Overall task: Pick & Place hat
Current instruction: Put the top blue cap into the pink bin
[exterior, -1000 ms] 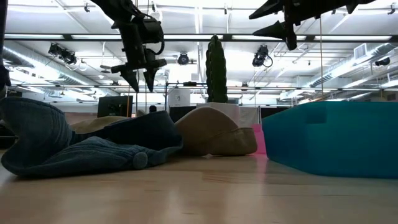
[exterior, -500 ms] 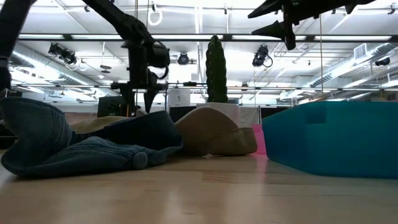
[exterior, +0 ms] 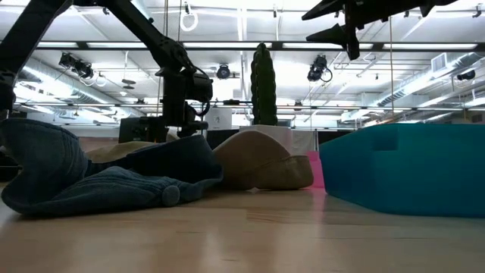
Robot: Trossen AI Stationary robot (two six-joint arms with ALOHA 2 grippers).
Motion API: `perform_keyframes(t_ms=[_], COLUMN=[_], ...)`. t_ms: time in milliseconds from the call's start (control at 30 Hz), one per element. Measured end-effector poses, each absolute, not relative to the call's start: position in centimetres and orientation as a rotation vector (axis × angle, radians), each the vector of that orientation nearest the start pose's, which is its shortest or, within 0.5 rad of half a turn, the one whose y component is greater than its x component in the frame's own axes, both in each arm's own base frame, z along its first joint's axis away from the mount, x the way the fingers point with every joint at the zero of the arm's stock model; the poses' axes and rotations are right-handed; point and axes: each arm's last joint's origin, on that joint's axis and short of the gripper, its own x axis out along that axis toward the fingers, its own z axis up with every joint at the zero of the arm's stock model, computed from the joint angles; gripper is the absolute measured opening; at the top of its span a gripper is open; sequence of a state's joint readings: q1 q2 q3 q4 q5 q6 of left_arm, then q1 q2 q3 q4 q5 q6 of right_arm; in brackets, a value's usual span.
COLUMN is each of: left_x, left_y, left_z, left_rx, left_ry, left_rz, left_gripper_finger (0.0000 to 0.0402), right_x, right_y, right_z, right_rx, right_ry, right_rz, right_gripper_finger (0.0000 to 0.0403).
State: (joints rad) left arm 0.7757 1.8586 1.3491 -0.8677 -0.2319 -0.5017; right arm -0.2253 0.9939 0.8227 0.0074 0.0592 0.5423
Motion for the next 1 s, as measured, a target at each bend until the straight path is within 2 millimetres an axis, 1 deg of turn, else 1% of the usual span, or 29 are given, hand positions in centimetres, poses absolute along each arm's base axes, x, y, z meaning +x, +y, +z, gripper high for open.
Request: perform_keyframes(t_ms=[67, 167, 367, 533, 833, 1000], left_x=[25.0, 25.1, 25.1, 25.1, 25.3, 25.4], left_y=[25.5, 25.6, 25.6, 25.6, 25.4, 24.5], left_z=[19.5, 19.5, 19.5, 19.6, 19.7, 21.3], left_rx=[-0.767, -0.754, -0.752, -0.715, -0.677, -0.629], left_ry=[1.153, 1.147, 1.143, 1.165, 1.186, 1.158], left_rz=[1.182, 1.173, 1.172, 1.140, 1.107, 1.069], left_gripper_finger=[0.0219, 0.0179, 0.0089, 0.0014, 0.0004, 0.0002], right_x=[21.7, 21.7, 21.7, 21.7, 21.7, 21.7], right_y=[-5.1, -5.1, -5.2, -5.1, -5.1, -5.2], right_z=[32.6, 32.6, 32.6, 32.6, 32.6, 32.6], right_rx=[0.551, 0.551, 0.551, 0.551, 0.551, 0.551], right_ry=[0.083, 0.083, 0.083, 0.083, 0.084, 0.084], right_rz=[-0.321, -0.321, -0.322, -0.322, -0.322, -0.322], right_gripper_finger=[0.0215, 0.0215, 0.0215, 0.0215, 0.0215, 0.0215])
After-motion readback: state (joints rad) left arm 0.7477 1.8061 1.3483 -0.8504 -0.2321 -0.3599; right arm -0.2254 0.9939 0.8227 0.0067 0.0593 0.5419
